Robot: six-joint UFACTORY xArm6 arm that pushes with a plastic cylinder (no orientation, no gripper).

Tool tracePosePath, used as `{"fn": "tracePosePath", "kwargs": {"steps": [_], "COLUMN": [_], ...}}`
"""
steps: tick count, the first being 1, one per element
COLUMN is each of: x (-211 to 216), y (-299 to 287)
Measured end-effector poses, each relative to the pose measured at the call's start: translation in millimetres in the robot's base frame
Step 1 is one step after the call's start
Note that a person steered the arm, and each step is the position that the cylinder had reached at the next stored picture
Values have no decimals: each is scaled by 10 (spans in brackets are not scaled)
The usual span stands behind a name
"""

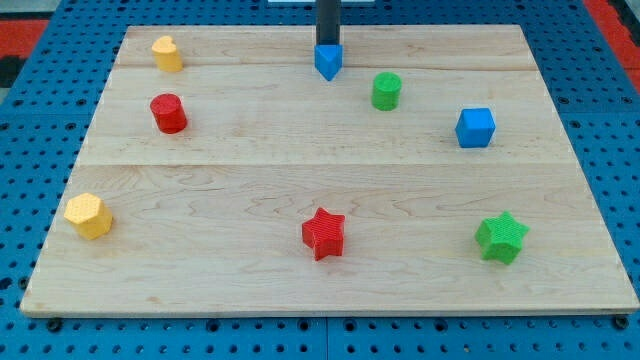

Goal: Move the yellow heart in between the blue triangle and red circle

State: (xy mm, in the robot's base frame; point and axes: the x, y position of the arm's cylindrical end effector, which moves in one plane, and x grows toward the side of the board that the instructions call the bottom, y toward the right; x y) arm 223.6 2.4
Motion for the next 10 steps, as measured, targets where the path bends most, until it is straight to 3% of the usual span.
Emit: {"fn": "tracePosePath", "kwargs": {"steps": [1, 4, 7, 9, 10], "x": [-287, -305, 579, 490, 149], "y": [-290, -1839, -1960, -1985, -2085]}}
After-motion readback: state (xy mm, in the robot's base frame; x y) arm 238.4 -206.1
